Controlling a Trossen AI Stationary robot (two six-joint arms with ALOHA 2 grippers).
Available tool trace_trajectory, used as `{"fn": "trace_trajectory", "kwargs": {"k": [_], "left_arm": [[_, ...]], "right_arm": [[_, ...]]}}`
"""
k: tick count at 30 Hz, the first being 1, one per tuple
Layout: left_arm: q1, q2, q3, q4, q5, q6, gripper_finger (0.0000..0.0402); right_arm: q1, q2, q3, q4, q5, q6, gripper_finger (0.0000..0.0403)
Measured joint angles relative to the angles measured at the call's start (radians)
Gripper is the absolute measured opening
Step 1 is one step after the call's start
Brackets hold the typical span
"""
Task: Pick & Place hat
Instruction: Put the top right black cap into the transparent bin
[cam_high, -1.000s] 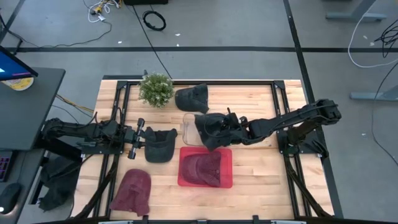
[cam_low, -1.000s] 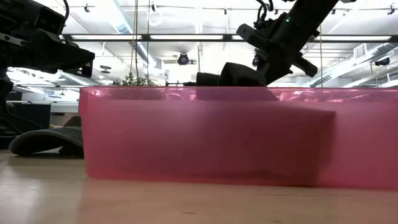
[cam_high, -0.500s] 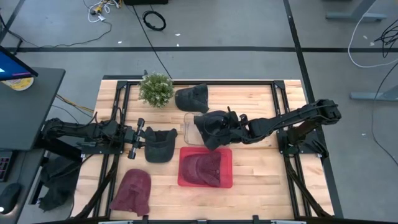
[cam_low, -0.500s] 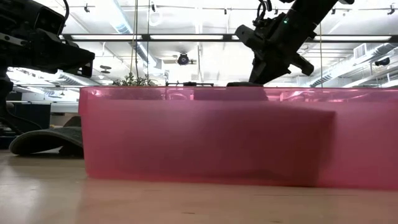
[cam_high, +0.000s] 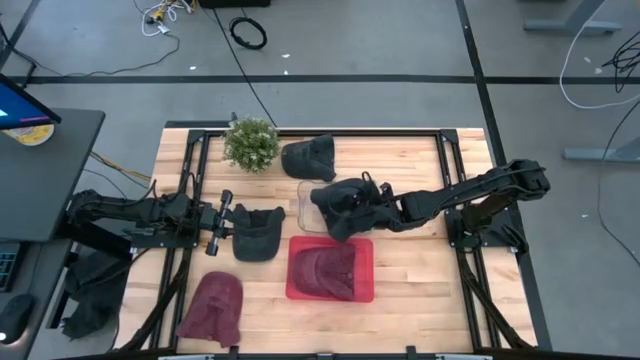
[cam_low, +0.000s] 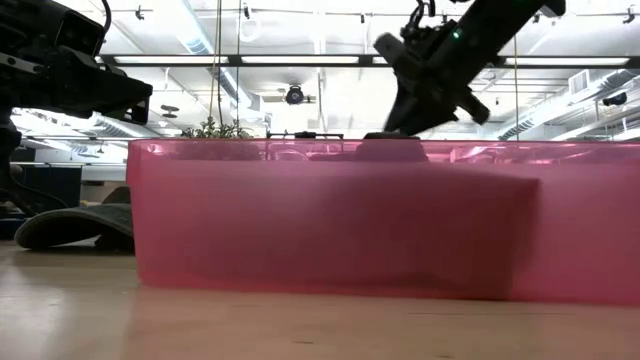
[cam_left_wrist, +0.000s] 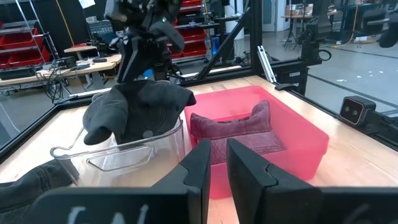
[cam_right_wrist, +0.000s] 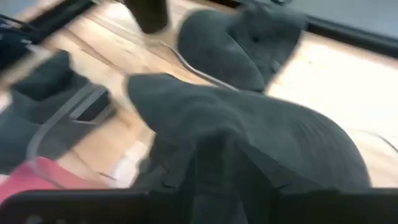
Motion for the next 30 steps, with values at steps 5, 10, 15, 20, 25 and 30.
{"fn": "trace_trajectory", "kwargs": {"k": [5, 10, 15, 20, 25, 30], "left_arm": [[0.000, 0.000, 0.000, 0.000, 0.000, 0.000, 0.0055], [0.000, 0.000, 0.000, 0.000, 0.000, 0.000, 0.0055], [0.000, 0.000, 0.000, 0.000, 0.000, 0.000, 0.0055], [0.000, 0.000, 0.000, 0.000, 0.000, 0.000, 0.0055], [0.000, 0.000, 0.000, 0.000, 0.000, 0.000, 0.0055], [0.000, 0.000, 0.000, 0.000, 0.000, 0.000, 0.0055]], "right_arm": [[0.005, -0.002, 0.000, 0.095, -0.027, -0.144, 0.0110], [0.007, -0.002, 0.000, 0.104, -0.181, -0.281, 0.0105], [0.008, -0.006, 0.000, 0.113, -0.329, -0.411, 0.0100], [0.027, -0.027, 0.000, 0.096, -0.409, -0.484, 0.0095], [0.064, -0.067, 0.000, 0.009, -0.410, -0.509, 0.0092], [0.084, -0.067, 0.000, -0.099, -0.361, -0.478, 0.0088]]}}
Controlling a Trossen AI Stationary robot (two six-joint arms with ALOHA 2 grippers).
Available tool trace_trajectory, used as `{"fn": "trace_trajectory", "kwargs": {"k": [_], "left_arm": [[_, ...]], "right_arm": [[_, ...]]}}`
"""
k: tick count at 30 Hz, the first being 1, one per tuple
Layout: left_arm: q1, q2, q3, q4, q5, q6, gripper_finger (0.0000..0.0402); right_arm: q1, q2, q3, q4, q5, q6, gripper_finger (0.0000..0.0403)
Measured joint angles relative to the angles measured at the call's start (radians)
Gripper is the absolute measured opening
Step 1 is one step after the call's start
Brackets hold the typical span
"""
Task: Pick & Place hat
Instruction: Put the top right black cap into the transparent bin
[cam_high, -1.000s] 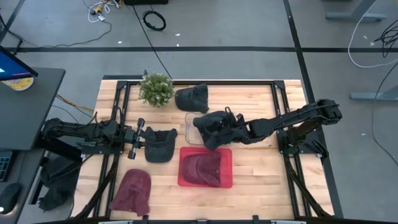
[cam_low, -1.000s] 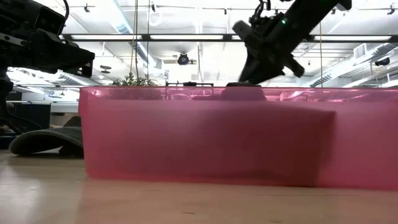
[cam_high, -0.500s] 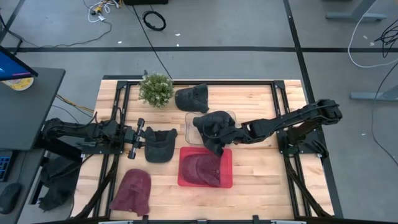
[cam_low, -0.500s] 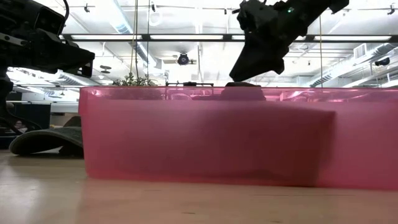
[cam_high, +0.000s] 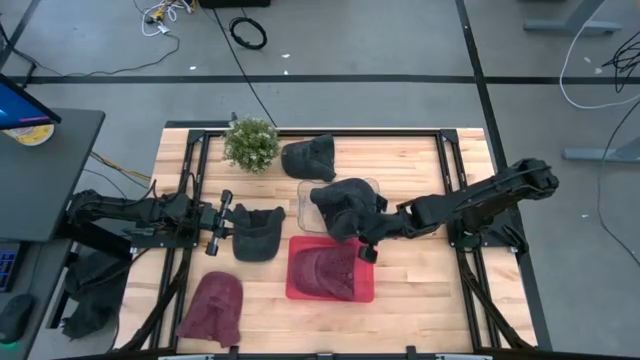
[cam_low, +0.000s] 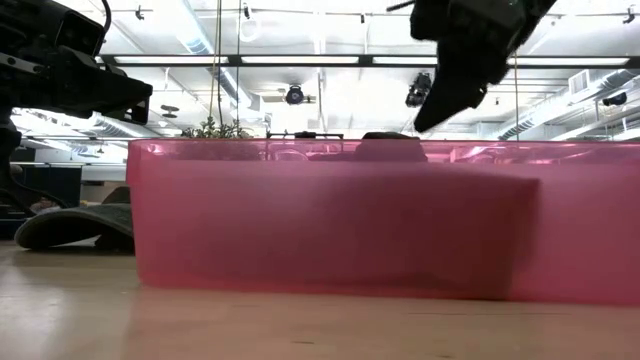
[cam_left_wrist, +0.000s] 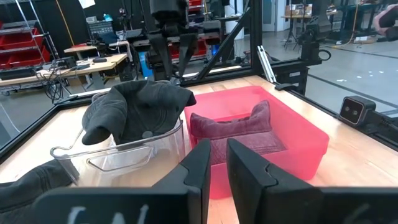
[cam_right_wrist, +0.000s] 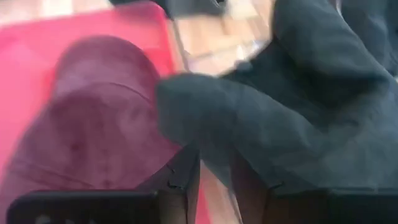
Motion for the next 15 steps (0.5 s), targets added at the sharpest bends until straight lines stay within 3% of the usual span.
{"fn": "trace_trajectory", "kwargs": {"k": [6, 15], "left_arm": [[0.000, 0.000, 0.000, 0.000, 0.000, 0.000, 0.0055], [0.000, 0.000, 0.000, 0.000, 0.000, 0.000, 0.0055]], "right_arm": [[-0.017, 0.049, 0.001, -0.001, 0.084, 0.022, 0.0086], [-0.062, 0.161, 0.005, 0.006, 0.094, 0.024, 0.0086]]}}
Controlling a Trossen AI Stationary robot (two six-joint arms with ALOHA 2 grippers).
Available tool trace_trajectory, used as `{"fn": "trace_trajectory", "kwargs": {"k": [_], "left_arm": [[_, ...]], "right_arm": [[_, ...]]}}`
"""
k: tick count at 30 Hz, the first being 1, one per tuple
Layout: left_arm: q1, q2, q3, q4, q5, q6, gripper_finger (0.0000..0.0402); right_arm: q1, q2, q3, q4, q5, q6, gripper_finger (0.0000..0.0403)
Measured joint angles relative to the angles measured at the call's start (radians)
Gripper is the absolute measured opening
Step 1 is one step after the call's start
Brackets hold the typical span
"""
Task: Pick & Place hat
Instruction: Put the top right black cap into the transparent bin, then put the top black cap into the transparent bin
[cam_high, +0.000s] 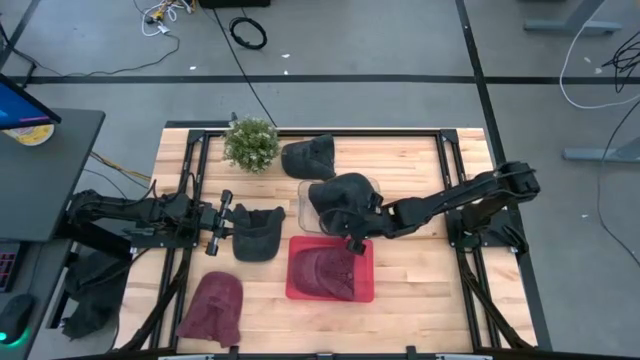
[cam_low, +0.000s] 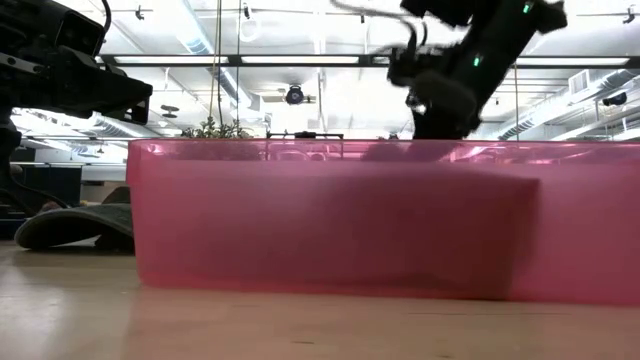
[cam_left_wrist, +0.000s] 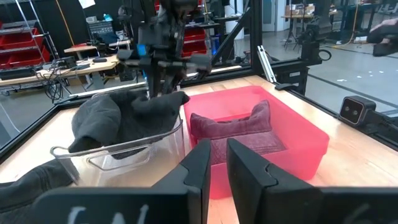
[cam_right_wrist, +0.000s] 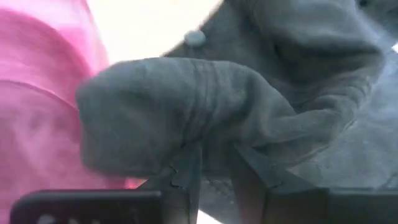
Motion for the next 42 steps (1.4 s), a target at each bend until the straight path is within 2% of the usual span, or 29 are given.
{"fn": "trace_trajectory", "kwargs": {"k": [4, 11, 18, 20, 26, 30, 33, 42], "left_arm": [[0.000, 0.000, 0.000, 0.000, 0.000, 0.000, 0.0055], [0.000, 0.000, 0.000, 0.000, 0.000, 0.000, 0.0055], [0.000, 0.000, 0.000, 0.000, 0.000, 0.000, 0.0055], [0.000, 0.000, 0.000, 0.000, 0.000, 0.000, 0.0055], [0.000, 0.000, 0.000, 0.000, 0.000, 0.000, 0.0055], [0.000, 0.000, 0.000, 0.000, 0.000, 0.000, 0.0055], [0.000, 0.000, 0.000, 0.000, 0.000, 0.000, 0.0055], [0.000, 0.000, 0.000, 0.000, 0.000, 0.000, 0.0055]], "right_arm": [[-0.020, 0.036, -0.004, -0.020, -0.015, 0.041, 0.0086], [-0.049, 0.040, -0.004, -0.014, -0.134, 0.061, 0.0086], [-0.049, -0.021, -0.004, 0.004, -0.142, 0.060, 0.0086], [-0.049, -0.047, -0.004, 0.022, -0.112, 0.060, 0.0086], [-0.049, -0.093, -0.004, -0.010, 0.144, 0.165, 0.0086], [-0.051, -0.094, -0.004, -0.052, 0.227, 0.209, 0.0086], [-0.059, -0.094, -0.004, -0.075, 0.259, 0.235, 0.0086], [-0.082, -0.095, -0.004, -0.022, 0.261, 0.209, 0.0086]]}}
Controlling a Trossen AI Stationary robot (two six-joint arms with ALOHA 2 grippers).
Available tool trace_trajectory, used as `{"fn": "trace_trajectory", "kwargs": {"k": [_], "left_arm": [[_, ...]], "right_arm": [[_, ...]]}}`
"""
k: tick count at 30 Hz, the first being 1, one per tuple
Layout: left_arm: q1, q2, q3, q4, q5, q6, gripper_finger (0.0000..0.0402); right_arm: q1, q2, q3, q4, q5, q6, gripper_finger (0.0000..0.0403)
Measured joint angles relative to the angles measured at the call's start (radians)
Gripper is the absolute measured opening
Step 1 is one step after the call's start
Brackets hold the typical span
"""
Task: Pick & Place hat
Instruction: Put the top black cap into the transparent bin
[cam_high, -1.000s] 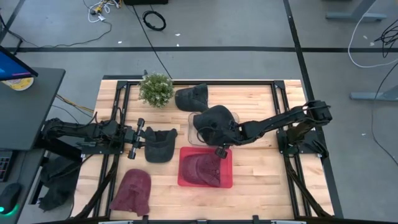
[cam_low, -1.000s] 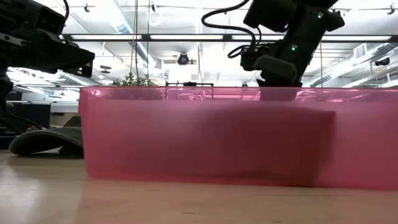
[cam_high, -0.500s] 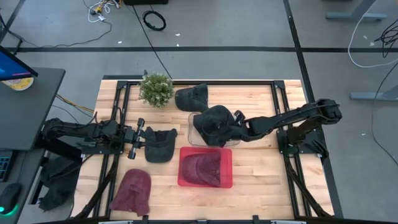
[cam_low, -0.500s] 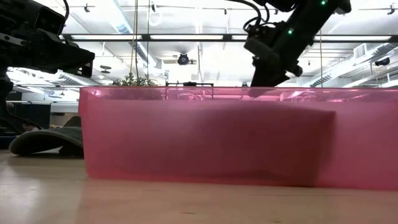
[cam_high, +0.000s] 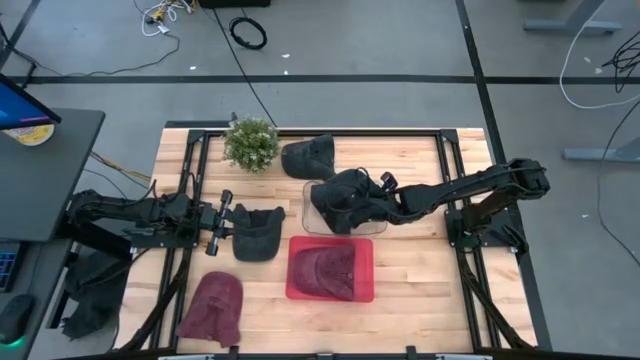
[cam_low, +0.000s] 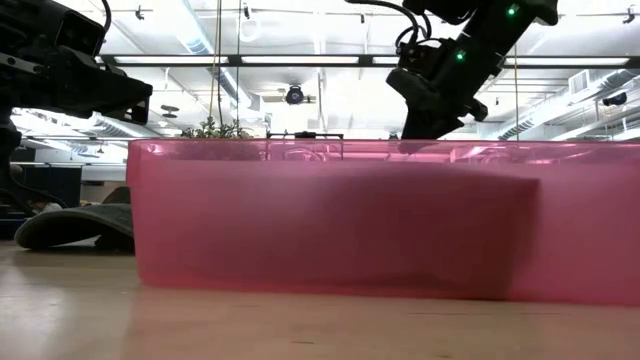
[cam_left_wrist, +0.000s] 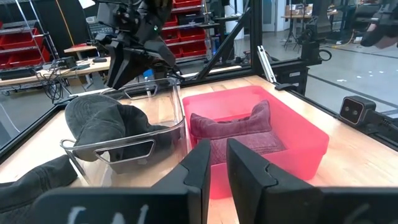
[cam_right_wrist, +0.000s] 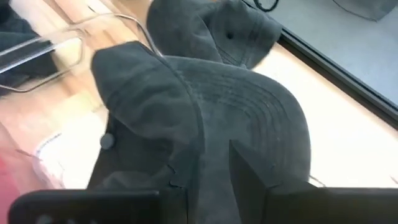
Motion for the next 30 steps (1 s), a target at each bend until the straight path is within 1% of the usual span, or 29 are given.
{"fn": "trace_trajectory", "kwargs": {"k": [10, 20, 23, 30], "left_arm": [[0.000, 0.000, 0.000, 0.000, 0.000, 0.000, 0.0055], [0.000, 0.000, 0.000, 0.000, 0.000, 0.000, 0.0055], [0.000, 0.000, 0.000, 0.000, 0.000, 0.000, 0.0055], [0.000, 0.000, 0.000, 0.000, 0.000, 0.000, 0.0055]], "right_arm": [[-0.006, 0.000, 0.000, 0.095, -0.001, -0.098, 0.0086], [-0.058, 0.000, 0.000, 0.124, -0.003, -0.127, 0.0086], [-0.089, 0.000, 0.000, 0.189, -0.038, -0.151, 0.0086], [-0.171, 0.000, 0.000, 0.367, -0.180, -0.196, 0.0086]]}}
